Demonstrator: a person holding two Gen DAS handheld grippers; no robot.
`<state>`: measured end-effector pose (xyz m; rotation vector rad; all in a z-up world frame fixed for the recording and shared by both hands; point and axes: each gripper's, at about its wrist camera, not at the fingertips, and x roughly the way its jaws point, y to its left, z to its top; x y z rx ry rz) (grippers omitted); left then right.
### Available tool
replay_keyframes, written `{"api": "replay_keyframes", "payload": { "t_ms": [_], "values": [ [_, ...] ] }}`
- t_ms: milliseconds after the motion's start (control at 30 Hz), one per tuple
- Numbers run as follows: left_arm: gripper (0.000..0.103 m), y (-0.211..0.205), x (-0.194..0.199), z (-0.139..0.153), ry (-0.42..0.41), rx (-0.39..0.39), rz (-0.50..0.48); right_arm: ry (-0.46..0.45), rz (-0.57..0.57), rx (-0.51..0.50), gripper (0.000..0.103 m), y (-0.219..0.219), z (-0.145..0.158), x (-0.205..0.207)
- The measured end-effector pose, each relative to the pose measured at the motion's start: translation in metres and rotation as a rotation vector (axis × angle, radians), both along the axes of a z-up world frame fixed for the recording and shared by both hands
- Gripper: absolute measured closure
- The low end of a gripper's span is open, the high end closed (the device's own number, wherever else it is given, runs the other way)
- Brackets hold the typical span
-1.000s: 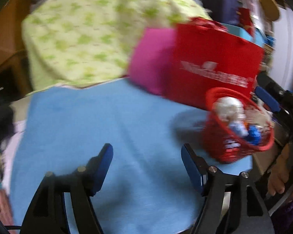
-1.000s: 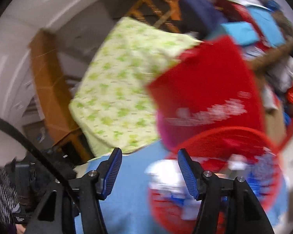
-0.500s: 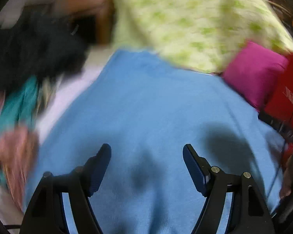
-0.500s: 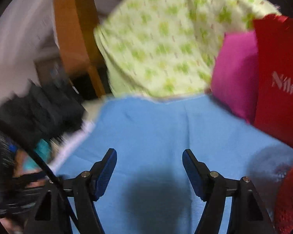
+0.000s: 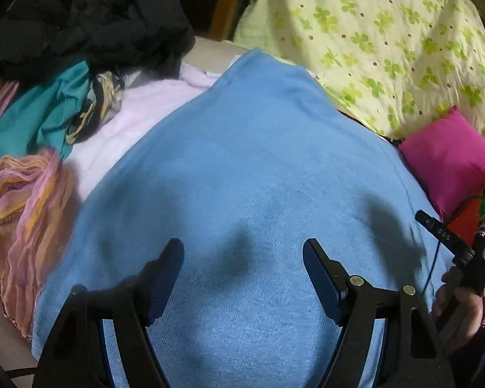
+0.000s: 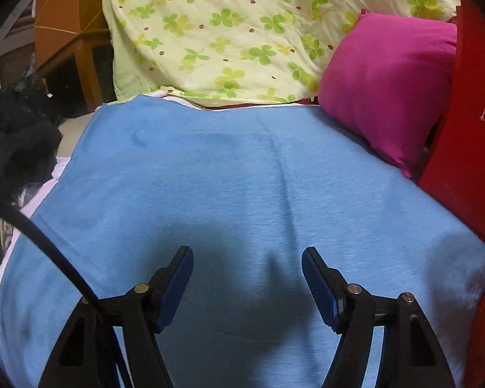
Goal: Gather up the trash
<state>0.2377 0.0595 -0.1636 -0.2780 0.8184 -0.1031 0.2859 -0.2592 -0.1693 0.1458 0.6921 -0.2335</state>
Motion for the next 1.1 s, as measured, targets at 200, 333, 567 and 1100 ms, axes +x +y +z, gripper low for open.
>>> {"api": "replay_keyframes", "payload": {
  "t_ms": [200,333,567,1100],
  "values": [
    [0.026,-0.01,-0.007,0.008,-0.045,0.03,-0.042,-0.009,0.006,-0.054,0.03,0.023,-0.002,-0.002],
    [0.022,-0.015,-0.012,0.013,-0.065,0.045,-0.069,0.005,-0.004,-0.07,0.03,0.026,0.002,-0.002],
    [0.018,-0.014,-0.017,0.017,-0.093,0.074,-0.077,0.026,-0.01,-0.095,0.03,0.034,0.007,-0.007],
    [0.018,-0.027,-0.02,0.018,-0.107,0.143,-0.091,0.028,0.001,-0.048,0.03,0.045,0.004,-0.008]
  ]
}}
